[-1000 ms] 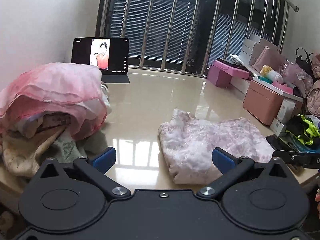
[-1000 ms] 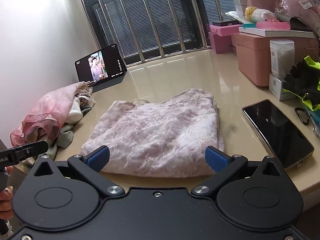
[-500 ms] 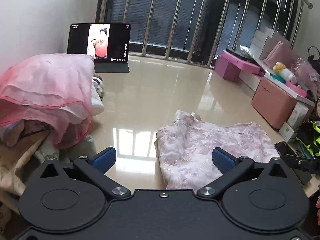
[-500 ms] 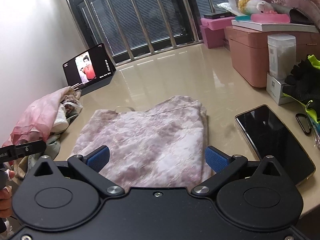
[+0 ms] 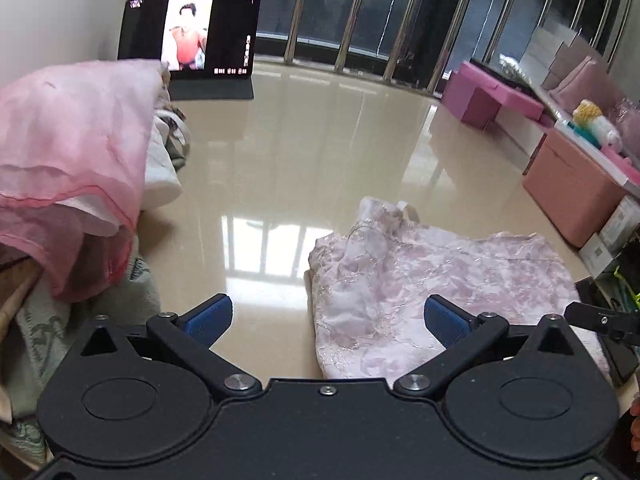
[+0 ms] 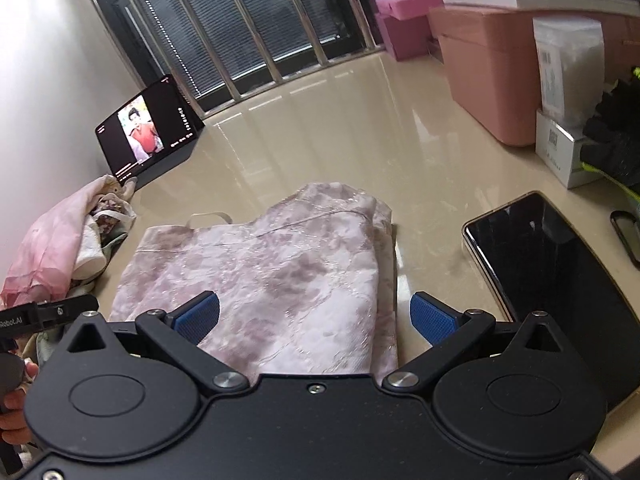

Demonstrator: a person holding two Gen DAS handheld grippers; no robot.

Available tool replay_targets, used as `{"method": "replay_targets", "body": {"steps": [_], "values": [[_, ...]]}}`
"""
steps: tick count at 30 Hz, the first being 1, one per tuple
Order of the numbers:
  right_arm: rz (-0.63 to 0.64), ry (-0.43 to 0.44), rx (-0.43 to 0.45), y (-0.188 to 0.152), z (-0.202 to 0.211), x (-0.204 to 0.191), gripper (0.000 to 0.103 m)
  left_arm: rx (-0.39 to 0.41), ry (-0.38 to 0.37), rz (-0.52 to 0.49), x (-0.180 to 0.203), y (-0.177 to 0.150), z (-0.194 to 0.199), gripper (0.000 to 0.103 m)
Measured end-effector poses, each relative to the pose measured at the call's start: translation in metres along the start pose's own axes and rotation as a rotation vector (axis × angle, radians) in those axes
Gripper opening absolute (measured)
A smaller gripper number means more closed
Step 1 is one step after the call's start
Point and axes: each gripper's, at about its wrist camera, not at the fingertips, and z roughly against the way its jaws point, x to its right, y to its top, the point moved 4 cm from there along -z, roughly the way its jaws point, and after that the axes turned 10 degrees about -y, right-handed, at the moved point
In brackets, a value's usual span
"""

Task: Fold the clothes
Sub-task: 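Move both open grippers over the folded dress and align them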

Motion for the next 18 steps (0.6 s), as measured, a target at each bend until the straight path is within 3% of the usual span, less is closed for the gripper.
{"method": "replay_targets", "body": {"steps": [5,9,14,18], "values": [[-0.003,-0.023,-0.031,0.000,-0.014,0.006,0.103,-0.042,0.004,0.000,-0.002,0.000,-0.016,0.103],[0.092,-0.081,-0.023,-0.001,-0.023,-0.001,0.103,-0.076,0.008,0.001,-0.003,0.001,-0.029,0.103],[0.114,-0.081,-0.021,0.001,-0.031,-0.005,0.103,-0.118,0.012,0.001,-0.005,0.001,-0.045,0.099],[0.111,-0.076,-0.002,0.003,-0.032,-0.008,0.086,-0.127,0.014,-0.023,-0.002,0.002,-0.053,0.092]]}}
